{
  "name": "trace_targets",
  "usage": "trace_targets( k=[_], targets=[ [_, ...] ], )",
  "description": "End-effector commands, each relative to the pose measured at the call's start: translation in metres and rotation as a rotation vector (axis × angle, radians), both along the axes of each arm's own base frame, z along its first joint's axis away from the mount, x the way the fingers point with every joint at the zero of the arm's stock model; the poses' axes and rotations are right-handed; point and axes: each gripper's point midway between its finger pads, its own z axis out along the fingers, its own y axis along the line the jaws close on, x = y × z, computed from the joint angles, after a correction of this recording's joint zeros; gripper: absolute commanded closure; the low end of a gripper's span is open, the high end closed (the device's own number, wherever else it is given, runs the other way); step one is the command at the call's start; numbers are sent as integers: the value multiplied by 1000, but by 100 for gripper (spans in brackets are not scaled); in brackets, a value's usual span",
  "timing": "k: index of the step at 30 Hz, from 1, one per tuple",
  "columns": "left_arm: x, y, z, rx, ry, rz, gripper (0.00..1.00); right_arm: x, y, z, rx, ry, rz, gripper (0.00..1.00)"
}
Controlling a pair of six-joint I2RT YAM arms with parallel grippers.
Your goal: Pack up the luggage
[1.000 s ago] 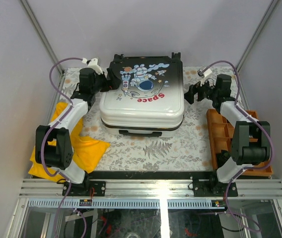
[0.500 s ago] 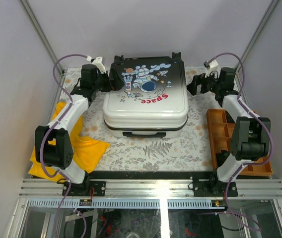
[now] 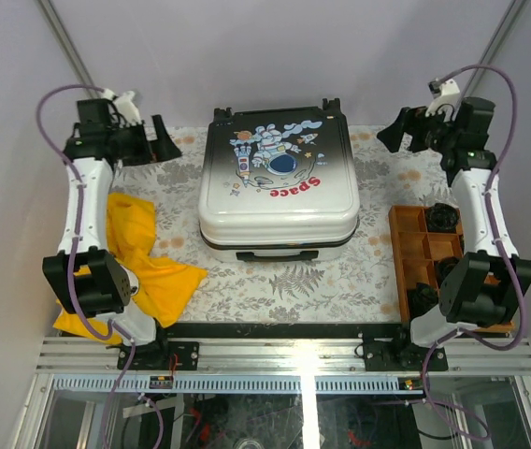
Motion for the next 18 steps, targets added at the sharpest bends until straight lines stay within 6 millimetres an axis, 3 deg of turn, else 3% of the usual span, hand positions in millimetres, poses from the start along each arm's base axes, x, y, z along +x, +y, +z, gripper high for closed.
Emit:
trace_targets(
  k=[1,4,8,14,18],
  targets=[
    [-21,49,-10,102,85,37,0,-27,-16,22,27,73,-51,1],
    [-30,80,-23,178,124,99,0,-44,-29,12,21,108,-87,1],
    [-45,107,-42,286,157,160,0,-67,-46,-26,11,204,-121,1],
    [-68,109,-83,324,195,197,0,-97,-50,-99,-34,319,-132,1],
    [-74,109,-98,315,227,237,0,-108,-50,-121,-54,345,-123,1]
  ],
)
